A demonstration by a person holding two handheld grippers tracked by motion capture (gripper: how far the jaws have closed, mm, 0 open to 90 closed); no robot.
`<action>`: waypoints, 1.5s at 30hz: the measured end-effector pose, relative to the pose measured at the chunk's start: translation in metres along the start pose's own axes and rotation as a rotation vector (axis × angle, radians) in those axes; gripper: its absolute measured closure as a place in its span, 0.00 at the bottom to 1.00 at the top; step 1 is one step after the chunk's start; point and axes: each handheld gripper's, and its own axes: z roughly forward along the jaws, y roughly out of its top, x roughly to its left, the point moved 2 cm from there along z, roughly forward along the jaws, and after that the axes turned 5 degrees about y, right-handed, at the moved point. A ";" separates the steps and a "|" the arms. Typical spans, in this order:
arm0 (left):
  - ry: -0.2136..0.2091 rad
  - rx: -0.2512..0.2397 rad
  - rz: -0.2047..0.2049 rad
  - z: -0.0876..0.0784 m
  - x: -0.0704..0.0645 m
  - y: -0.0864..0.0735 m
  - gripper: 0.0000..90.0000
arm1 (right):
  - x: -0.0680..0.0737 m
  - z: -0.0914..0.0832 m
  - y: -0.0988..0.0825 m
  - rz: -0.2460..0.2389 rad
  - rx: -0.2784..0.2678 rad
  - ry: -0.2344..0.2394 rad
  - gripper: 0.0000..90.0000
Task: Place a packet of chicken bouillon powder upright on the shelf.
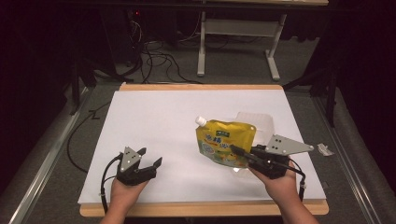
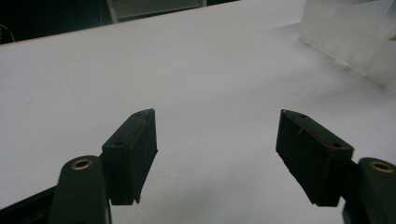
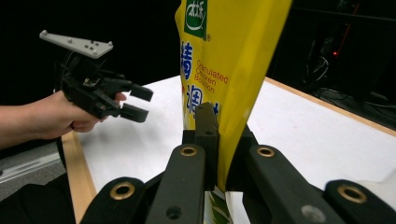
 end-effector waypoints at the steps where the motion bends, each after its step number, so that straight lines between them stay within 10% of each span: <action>1: 0.001 -0.002 0.002 0.000 -0.001 0.000 0.33 | -0.004 -0.006 0.001 0.002 0.005 -0.017 0.99; 31: -0.010 -0.006 -0.020 0.000 0.002 -0.001 0.34 | -0.049 -0.072 -0.013 0.078 -0.019 -0.174 0.99; 45: -0.009 -0.005 -0.018 0.001 0.002 -0.001 0.34 | -0.049 -0.070 -0.014 0.094 -0.026 -0.181 0.99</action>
